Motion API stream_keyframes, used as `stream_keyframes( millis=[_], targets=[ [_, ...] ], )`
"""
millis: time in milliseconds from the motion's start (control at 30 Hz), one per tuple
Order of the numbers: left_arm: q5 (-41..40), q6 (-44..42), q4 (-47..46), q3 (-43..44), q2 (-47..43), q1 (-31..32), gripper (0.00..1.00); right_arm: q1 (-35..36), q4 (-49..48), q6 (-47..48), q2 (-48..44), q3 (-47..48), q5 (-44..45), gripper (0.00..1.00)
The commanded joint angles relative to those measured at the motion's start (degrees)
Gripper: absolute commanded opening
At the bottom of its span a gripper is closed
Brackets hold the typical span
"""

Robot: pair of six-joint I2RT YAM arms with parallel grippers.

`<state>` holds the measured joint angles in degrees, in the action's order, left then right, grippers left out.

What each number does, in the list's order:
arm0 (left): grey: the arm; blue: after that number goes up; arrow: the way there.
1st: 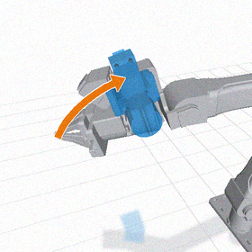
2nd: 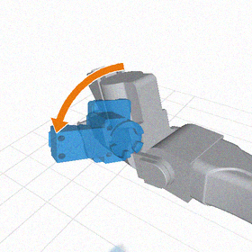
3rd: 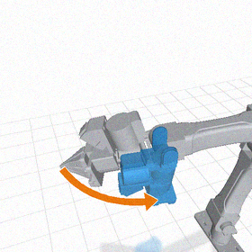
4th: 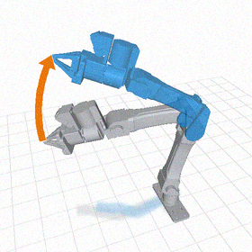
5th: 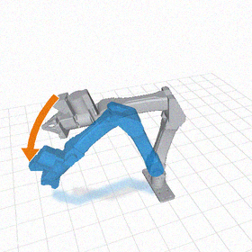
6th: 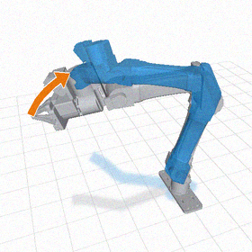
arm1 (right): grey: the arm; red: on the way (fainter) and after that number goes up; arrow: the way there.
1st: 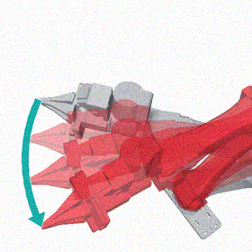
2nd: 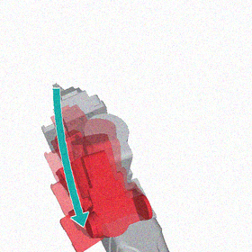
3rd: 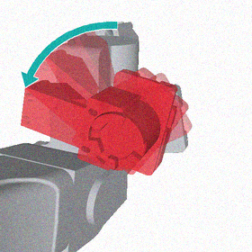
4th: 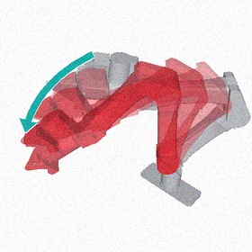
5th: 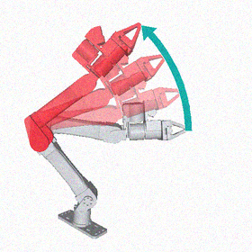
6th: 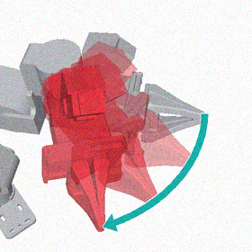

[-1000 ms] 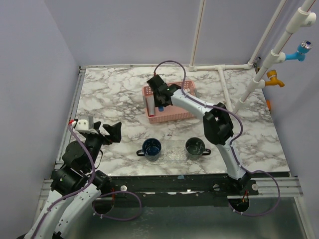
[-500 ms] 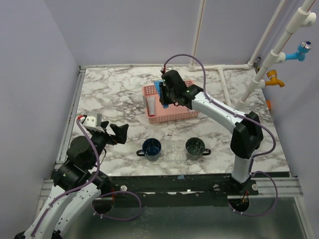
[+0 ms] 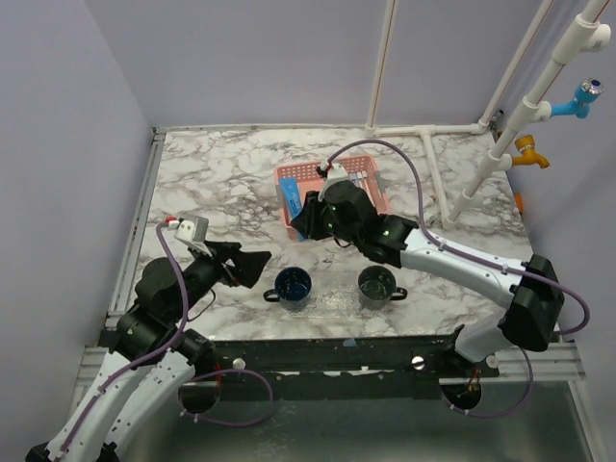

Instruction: Prepare toiletry sets of a toothbrush and toothpaste on the tray

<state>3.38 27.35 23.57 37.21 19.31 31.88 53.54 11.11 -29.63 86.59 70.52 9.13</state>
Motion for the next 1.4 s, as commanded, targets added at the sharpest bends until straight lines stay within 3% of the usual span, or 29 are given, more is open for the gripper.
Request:
stream_keyframes(
  millis=[0, 467, 1367],
  targets=[
    [7.8, 6.8, -0.4, -0.4, 0.7, -0.3, 0.99, 2.4, -10.5, -6.6, -3.9, -2.3, 6.9, 0.21],
    [14.5, 8.8, 2.2, 3.6, 5.6, -0.3, 0.93, 7.3, -13.8, -12.8, -3.1, 1.5, 7.4, 0.21],
    [10.0, 9.6, -2.2, 6.4, 11.4, -0.3, 0.76, 14.3, -15.6, -18.3, -2.8, 1.5, 11.3, 0.21]
  ],
)
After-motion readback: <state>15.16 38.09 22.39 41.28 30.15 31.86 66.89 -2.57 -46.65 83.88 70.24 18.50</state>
